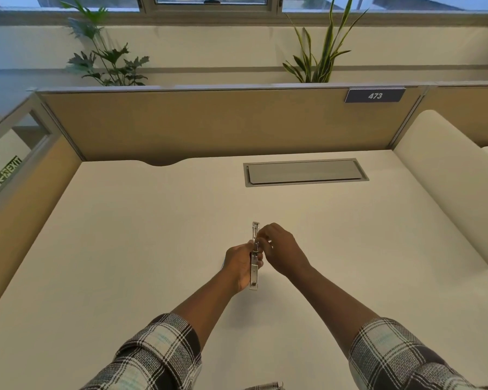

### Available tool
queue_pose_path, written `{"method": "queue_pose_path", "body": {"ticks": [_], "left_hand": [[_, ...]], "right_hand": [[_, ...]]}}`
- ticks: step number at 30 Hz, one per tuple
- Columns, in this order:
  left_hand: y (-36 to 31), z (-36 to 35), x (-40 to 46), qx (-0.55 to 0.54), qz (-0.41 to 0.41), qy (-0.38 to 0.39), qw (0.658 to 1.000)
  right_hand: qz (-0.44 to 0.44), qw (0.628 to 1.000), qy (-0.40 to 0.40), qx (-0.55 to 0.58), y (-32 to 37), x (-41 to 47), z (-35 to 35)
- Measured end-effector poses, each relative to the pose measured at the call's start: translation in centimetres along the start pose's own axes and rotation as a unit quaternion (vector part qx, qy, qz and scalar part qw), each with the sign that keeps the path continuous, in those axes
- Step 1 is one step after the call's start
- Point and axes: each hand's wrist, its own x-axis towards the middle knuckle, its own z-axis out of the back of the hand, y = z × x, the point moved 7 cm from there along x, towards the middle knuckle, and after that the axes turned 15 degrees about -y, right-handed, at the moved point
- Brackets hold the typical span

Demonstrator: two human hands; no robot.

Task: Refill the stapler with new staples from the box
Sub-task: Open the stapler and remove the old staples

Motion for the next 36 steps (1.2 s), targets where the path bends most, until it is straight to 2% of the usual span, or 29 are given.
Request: {"method": "queue_pose_path", "body": {"ticks": [3, 7, 9, 13, 19, 28, 36], "left_hand": [[-0.1, 0.5, 0.2, -0.002, 0.007, -0.017, 1.000], [-0.1, 0.7, 0.3, -0.003, 0.021, -0.014, 1.000], [-0.3, 0.8, 0.3, 0.002, 0.023, -0.008, 1.000], [-0.5, 1.3, 0.6, 0.024, 0.029, -0.002, 0.999], [-0.5, 1.1, 0.2, 0.047, 0.036, 0.012, 0.998], [-0.3, 0.5, -0.7, 0.070, 0.020, 0.019, 0.997], [-0.6, 0.9, -0.4, 0.118, -0.039, -0.009, 0.992]], "right_hand": [[0.051, 0.999, -0.015, -0.013, 1.0, -1.0, 0.1], [0.173, 0.983, -0.037, -0.052, 2.7, -2.1, 0.4], [0.186, 0.980, -0.050, -0.051, 2.7, -2.4, 0.7], [0.159, 0.985, -0.060, -0.020, 1.8, -2.7, 1.0], [-0.010, 0.996, -0.070, 0.048, -0.7, -1.0, 1.1], [-0.067, 0.997, 0.005, -0.027, -0.8, 0.6, -0.4], [-0.059, 0.990, 0.057, -0.113, -0.3, 1.1, -1.1]]}}
